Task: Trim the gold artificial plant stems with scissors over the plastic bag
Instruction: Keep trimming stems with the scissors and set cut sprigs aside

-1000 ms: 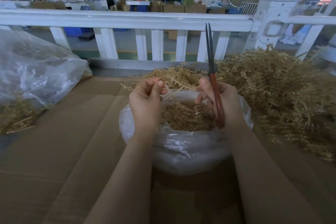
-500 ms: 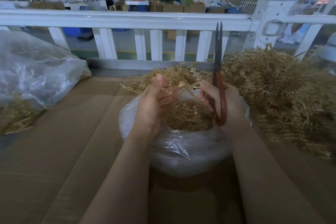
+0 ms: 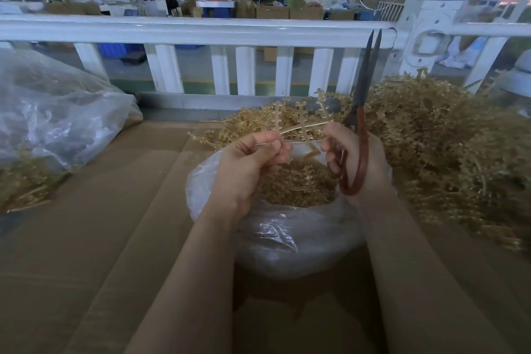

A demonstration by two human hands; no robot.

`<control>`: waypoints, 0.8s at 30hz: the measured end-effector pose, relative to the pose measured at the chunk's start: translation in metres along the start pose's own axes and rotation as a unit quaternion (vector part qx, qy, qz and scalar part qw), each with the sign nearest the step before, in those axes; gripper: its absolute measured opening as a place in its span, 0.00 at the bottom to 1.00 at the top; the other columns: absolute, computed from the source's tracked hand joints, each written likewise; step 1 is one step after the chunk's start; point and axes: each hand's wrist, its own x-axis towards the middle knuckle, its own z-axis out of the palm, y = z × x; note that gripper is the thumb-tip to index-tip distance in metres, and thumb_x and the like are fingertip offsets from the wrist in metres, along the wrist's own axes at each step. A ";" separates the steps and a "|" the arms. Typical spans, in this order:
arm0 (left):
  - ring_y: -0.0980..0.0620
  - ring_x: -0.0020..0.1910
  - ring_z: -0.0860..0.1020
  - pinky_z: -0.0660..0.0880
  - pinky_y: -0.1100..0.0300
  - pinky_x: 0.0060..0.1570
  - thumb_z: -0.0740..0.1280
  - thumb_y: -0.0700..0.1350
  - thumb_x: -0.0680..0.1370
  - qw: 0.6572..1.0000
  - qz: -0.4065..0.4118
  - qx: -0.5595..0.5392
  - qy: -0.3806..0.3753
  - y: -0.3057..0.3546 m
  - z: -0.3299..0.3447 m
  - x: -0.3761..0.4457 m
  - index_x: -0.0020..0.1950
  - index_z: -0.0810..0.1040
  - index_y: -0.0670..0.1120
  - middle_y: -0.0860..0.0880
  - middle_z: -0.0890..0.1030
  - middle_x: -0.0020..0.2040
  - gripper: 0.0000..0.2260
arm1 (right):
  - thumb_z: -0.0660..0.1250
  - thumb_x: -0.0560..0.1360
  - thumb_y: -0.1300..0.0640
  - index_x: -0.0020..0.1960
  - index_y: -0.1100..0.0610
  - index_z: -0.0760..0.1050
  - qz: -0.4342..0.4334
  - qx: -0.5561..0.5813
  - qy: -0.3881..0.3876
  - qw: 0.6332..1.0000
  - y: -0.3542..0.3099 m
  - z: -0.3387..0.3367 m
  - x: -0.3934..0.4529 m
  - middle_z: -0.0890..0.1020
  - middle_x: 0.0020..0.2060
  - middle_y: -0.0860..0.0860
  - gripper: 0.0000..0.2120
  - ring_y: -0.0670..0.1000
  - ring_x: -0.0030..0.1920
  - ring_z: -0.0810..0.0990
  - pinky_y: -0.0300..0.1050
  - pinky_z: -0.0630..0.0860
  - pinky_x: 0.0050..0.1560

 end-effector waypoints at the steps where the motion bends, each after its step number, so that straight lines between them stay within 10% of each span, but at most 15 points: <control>1: 0.54 0.38 0.84 0.77 0.60 0.44 0.68 0.36 0.78 1.000 0.005 -0.002 0.000 0.000 -0.001 0.000 0.50 0.81 0.45 0.47 0.86 0.41 0.05 | 0.72 0.76 0.55 0.40 0.57 0.78 0.000 0.004 -0.003 1.000 0.000 0.000 0.000 0.80 0.30 0.51 0.09 0.46 0.24 0.72 0.36 0.66 0.21; 24: 0.55 0.32 0.77 0.72 0.64 0.34 0.68 0.39 0.78 1.000 0.021 0.012 -0.001 0.002 -0.003 -0.002 0.48 0.83 0.44 0.48 0.85 0.37 0.04 | 0.72 0.78 0.56 0.40 0.58 0.79 -0.017 -0.052 -0.051 0.997 -0.005 0.002 -0.007 0.79 0.30 0.50 0.10 0.45 0.27 0.72 0.34 0.67 0.25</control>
